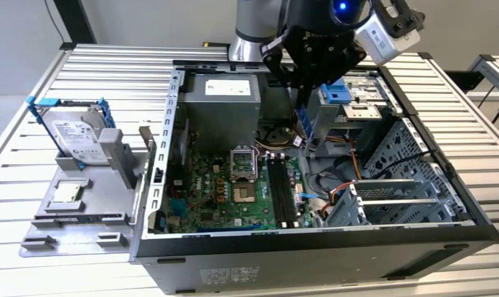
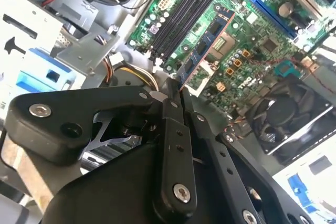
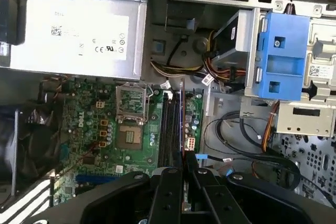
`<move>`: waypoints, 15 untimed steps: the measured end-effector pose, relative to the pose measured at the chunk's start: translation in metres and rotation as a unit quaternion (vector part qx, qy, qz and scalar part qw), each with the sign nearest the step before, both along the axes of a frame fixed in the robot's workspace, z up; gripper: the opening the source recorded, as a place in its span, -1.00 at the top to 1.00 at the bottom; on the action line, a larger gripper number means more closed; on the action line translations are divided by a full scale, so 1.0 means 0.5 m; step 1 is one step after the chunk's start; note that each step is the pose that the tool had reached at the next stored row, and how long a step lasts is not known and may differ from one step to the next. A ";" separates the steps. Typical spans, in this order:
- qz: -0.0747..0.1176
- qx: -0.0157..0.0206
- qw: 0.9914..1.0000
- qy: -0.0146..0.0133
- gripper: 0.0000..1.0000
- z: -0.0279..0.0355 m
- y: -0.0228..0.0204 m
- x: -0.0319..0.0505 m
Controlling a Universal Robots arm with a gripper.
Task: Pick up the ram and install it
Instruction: 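Insert the ram into the slot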
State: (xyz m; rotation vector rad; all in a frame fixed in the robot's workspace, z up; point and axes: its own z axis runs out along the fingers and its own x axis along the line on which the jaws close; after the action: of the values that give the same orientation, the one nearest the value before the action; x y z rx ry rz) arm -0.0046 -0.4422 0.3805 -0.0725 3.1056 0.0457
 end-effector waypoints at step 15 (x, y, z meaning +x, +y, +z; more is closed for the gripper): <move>-0.060 -0.002 0.998 0.000 1.00 -0.023 0.0002 0.037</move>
State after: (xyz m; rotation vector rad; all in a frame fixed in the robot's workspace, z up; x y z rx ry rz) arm 0.0138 -0.4421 0.3692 0.1151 3.1035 0.0370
